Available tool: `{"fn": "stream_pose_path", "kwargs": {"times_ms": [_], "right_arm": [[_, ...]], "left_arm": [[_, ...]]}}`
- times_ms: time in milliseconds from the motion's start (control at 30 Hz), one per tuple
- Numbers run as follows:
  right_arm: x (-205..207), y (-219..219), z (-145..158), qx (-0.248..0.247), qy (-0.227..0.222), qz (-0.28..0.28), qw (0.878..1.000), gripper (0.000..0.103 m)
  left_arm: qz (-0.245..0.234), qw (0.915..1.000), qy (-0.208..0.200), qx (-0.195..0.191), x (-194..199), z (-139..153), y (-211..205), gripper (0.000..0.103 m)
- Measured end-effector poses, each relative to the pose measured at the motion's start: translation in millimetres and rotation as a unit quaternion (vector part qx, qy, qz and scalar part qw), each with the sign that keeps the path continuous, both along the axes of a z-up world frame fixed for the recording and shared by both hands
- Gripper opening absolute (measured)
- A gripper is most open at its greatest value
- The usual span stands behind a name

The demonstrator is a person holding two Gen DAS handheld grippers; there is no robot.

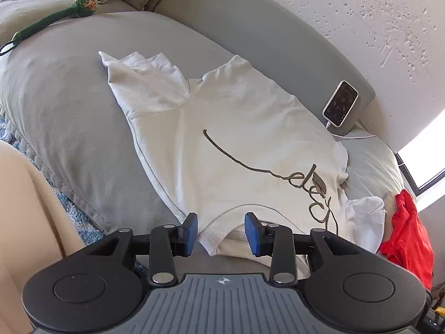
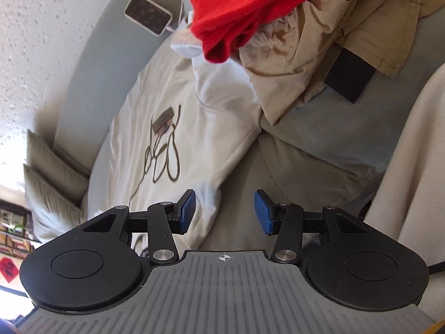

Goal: Fold clothes

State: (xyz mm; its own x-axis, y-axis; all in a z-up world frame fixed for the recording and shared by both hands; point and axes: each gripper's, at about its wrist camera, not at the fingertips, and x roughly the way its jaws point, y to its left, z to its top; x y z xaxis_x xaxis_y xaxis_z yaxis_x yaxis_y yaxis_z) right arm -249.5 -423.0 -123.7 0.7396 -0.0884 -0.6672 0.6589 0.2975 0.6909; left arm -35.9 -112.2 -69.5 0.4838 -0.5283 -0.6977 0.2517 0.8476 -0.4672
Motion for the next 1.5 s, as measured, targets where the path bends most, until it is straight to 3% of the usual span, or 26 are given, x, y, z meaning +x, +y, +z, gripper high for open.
{"fn": "stream_pose_path", "kwargs": {"times_ms": [133,200,267,333,433,533,600,667,733,833,1100,1200,1233,1300,1367,1500], "right_arm": [[9.7,-11.5,-6.8,-0.013,-0.023,-0.028,0.999,0.045],[11.9,-12.0,-4.4,-0.022,-0.034,-0.012,0.999,0.002],[13.6,-6.5,3.0,-0.049,-0.014,0.010,0.999,0.002],[10.6,3.6,17.1,-0.105,0.021,0.019,0.994,0.002],[16.3,8.7,20.4,-0.120,0.073,0.047,0.989,0.002],[34.8,8.2,22.4,-0.141,0.108,0.104,0.979,0.013],[35.2,13.0,41.8,-0.177,0.105,0.115,0.972,0.043],[36.6,23.6,68.8,-0.255,0.099,0.129,0.953,0.044],[41.4,32.6,94.8,-0.337,0.094,0.144,0.926,0.043],[70.2,28.7,113.0,-0.414,0.115,0.165,0.888,0.043],[156.0,4.8,65.4,-0.496,0.263,0.277,0.780,0.040],[168.5,1.6,51.6,-0.509,0.303,0.284,0.754,0.039],[171.2,1.1,49.4,-0.511,0.312,0.283,0.749,0.037],[173.1,-0.1,51.2,-0.508,0.321,0.272,0.751,0.001],[174.3,-0.6,56.0,-0.508,0.321,0.258,0.757,0.001],[161.2,10.5,94.2,-0.531,0.273,0.213,0.773,0.001]], "left_arm": [[-0.008,0.9999,0.001,0.009,0.9,-1.5,-3.2,0.034],[-0.007,0.9999,0.002,0.011,1.2,-1.1,-3.3,0.034],[-0.008,0.9999,-0.003,0.014,1.5,-0.1,-4.0,0.034],[-0.010,0.9992,-0.013,0.037,3.1,0.2,-7.5,0.034],[-0.010,0.9953,-0.028,0.092,8.2,-2.4,-18.4,0.032],[-0.024,0.9945,-0.035,0.096,11.8,0.2,-24.5,0.033],[-0.031,0.9925,-0.052,0.106,11.8,3.3,-28.0,0.035],[-0.034,0.9909,-0.067,0.112,12.7,3.7,-32.7,0.035],[-0.038,0.9918,-0.068,0.101,15.3,1.8,-36.1,0.035],[-0.042,0.9937,-0.056,0.087,15.8,-1.3,-38.4,0.036],[-0.048,0.9955,-0.043,0.069,14.6,-4.9,-36.1,0.038],[-0.056,0.9955,-0.038,0.066,15.6,-7.5,-37.2,0.038],[-0.056,0.9957,-0.036,0.064,16.0,-8.4,-36.9,0.037],[-0.053,0.9961,-0.032,0.063,16.9,-10.1,-34.8,0.037],[-0.049,0.9965,-0.029,0.061,17.1,-10.8,-32.1,0.037],[-0.045,0.9973,-0.028,0.052,15.2,-6.8,-27.3,0.037]]}}
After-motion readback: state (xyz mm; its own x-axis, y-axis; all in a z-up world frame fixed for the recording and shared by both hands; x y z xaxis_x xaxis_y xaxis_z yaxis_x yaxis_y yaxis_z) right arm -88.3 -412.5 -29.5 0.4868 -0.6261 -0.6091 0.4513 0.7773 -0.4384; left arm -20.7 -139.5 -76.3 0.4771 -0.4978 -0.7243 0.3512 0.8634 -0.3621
